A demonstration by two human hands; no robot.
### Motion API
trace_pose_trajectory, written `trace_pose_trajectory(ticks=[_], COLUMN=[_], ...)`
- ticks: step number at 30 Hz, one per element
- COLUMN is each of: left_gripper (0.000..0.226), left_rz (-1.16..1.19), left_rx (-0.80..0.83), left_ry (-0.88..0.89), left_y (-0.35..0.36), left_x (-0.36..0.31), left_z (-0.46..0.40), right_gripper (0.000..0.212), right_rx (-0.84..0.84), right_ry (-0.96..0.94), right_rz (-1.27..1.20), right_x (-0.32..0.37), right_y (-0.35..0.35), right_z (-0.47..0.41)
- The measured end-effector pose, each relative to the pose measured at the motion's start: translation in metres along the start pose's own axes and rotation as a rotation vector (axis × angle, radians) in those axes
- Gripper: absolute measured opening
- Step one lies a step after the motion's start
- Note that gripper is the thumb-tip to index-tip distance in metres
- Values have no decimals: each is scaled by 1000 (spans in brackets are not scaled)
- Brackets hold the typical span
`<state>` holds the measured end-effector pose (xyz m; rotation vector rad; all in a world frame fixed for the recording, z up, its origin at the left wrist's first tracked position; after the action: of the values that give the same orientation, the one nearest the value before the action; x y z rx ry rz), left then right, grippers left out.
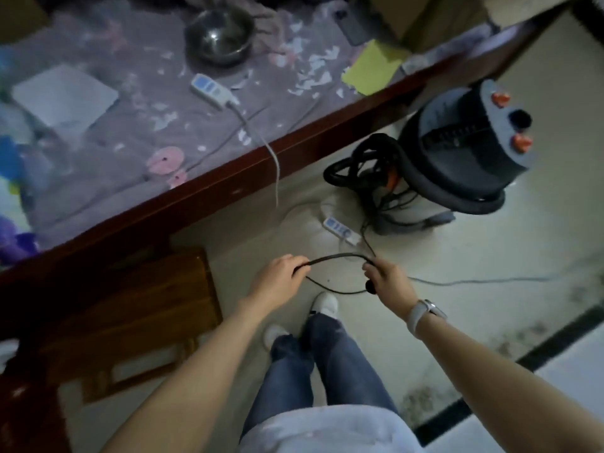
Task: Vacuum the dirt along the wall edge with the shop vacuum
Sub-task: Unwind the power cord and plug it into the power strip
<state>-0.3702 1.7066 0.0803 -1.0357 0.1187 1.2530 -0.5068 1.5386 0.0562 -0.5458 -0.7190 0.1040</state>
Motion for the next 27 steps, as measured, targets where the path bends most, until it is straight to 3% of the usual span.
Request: trace_pose_trajectory(ticks=[4,7,13,19,27], left_gripper=[29,29,30,33,25], left_rz=[-59,-251,-292,-414,-475], left_rx=[-13,-75,-146,-139,-360], left_ry=[39,72,-32,3,187], left_y=[15,27,75,150,194], left_x=[-9,5,86,176,233], left_z=[-49,-100,-225,-366,-528], right_gripper=[13,16,31,19,9], right_rx=[-18,30,94,55,-309], right_ry=[49,36,20,79,75], right_rz=[126,293,276,264,-218], right_x=[-39,-73,-133,-214,-282], right_y=[-7,2,63,131,166], right_z=[-18,-59,-189,-345,-506])
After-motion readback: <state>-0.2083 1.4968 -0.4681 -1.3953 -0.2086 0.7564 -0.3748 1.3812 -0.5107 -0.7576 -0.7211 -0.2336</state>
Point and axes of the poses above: each hand's wrist, its own z-axis away from the middle knuckle, its own y-axis out of the palm, x = y × z, the point moved 4 cm from there along -z, towards the middle knuckle, and after that the axes turned 6 degrees about x, right-handed, at the moved point
